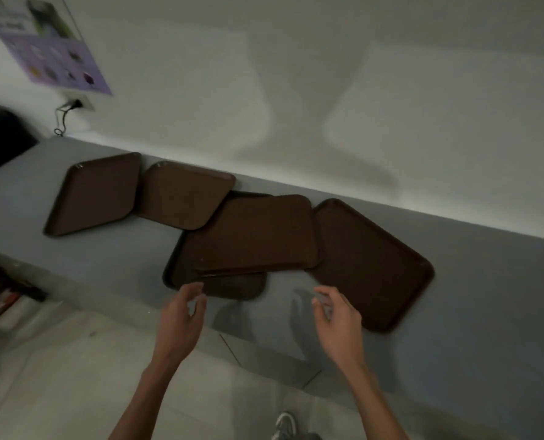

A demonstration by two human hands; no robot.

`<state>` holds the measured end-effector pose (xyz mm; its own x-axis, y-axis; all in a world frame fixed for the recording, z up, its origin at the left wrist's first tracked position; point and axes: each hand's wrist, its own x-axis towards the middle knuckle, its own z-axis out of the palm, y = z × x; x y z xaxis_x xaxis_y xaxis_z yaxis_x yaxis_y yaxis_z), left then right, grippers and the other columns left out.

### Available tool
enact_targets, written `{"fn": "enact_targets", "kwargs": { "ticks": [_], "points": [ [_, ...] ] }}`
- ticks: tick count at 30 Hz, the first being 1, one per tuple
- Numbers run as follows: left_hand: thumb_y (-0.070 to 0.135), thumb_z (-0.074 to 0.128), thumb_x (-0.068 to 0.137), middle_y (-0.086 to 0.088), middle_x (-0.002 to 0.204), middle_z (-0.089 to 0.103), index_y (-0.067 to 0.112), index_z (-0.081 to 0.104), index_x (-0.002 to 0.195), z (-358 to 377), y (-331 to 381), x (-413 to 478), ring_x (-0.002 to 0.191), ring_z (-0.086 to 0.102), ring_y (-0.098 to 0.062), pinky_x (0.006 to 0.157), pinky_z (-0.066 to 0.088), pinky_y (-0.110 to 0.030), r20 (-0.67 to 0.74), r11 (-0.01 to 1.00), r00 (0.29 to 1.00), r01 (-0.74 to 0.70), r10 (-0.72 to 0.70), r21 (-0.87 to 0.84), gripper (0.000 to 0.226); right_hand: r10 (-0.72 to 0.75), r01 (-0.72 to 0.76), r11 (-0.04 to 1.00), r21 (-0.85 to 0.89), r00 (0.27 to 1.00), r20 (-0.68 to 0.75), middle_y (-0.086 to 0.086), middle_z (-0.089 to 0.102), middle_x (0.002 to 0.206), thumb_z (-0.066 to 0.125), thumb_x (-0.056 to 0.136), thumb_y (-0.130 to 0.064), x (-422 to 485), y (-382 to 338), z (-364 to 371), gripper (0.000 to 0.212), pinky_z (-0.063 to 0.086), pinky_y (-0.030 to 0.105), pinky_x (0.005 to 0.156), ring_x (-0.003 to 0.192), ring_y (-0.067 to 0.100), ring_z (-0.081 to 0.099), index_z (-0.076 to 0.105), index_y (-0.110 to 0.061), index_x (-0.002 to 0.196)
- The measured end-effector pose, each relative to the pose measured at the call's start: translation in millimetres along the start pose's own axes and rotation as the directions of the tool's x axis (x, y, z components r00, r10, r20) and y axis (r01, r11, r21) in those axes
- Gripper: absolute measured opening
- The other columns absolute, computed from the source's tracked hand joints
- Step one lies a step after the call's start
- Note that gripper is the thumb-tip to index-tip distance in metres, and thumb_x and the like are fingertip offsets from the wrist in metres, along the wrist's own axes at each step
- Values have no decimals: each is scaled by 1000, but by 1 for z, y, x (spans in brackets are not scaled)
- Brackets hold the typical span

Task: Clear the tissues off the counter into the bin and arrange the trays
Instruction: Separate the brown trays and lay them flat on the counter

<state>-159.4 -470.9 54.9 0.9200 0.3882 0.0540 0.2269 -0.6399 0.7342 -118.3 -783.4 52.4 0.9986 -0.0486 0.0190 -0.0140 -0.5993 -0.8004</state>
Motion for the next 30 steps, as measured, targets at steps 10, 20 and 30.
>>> {"fn": "enact_targets", "kwargs": {
  "ticks": [10, 20, 30],
  "points": [
    [17, 62, 102, 0, 112, 76, 16, 69, 122, -55, -77, 120, 107, 71, -19, 84, 57, -36, -108, 994, 989, 103, -98, 46, 22, -94, 86, 995, 50, 980, 176, -16, 69, 119, 64, 105, -29, 120, -97, 136, 21, 60, 25, 84, 97, -1, 69, 65, -31, 126],
    [10, 64, 97, -11, 126, 69, 10, 67, 126, -111, -174, 291, 114, 66, -34, 98, 51, -41, 16, 978, 1000, 4, -7, 207, 29, 282, -298, 951, 87, 947, 152, -10, 73, 111, 56, 106, -50, 208, -166, 275, 28, 62, 38, 90, 101, 14, 74, 62, -31, 126],
    [15, 58, 100, -17, 143, 55, 12, 52, 148, -126, -258, 400, 125, 55, -43, 108, 46, -50, 242, 919, 966, -15, -88, 394, 48, 517, -508, 853, -117, 853, 71, 10, 67, 118, 43, 107, -58, 257, -186, 381, 46, 55, 41, 82, 102, 33, 71, 56, -18, 127]
  ]
}}
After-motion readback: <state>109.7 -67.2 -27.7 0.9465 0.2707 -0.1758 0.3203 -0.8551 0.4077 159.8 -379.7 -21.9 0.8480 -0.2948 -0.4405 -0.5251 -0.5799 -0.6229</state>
